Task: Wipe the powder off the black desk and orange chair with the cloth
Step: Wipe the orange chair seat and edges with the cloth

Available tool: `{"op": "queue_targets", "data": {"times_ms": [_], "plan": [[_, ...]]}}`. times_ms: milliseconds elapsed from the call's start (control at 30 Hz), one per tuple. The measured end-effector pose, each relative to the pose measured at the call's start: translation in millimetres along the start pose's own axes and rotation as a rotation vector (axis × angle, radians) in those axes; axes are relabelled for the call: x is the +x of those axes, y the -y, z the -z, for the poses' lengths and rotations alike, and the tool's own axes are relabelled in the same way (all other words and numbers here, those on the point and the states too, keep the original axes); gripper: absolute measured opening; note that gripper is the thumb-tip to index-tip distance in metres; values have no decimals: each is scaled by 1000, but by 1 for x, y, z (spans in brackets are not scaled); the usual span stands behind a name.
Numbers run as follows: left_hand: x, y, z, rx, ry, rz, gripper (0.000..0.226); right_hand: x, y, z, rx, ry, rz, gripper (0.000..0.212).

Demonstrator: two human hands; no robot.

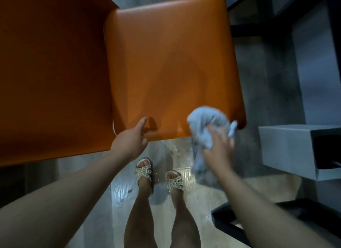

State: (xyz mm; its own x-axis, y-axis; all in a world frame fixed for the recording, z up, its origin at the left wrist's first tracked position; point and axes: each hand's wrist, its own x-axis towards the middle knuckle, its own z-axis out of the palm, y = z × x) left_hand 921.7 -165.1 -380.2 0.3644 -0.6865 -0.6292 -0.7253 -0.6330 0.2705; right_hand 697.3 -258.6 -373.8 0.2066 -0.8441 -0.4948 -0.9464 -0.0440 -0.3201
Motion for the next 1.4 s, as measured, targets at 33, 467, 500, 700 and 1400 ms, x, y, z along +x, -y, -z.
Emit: {"op": "queue_targets", "data": {"times_ms": [33, 467, 500, 700, 1400], "plan": [[-3, -3, 4, -86, 2, 15, 65, -22, -9, -14, -35, 121, -13, 64], [-39, -19, 103, -88, -19, 37, 43, -45, 80, 60, 498, 11, -124, 40], [-40, -18, 116, -61, -5, 19, 43, -44, 97, 68, 514, 10, -109, 43], [-36, -7, 200, 161, 41, -87, 43, -36, 204, 75, 651, 4, -104, 48], [36, 59, 368, 622, 116, -434, 41, -50, 345, 52, 1035, 42, -371, 28]]}}
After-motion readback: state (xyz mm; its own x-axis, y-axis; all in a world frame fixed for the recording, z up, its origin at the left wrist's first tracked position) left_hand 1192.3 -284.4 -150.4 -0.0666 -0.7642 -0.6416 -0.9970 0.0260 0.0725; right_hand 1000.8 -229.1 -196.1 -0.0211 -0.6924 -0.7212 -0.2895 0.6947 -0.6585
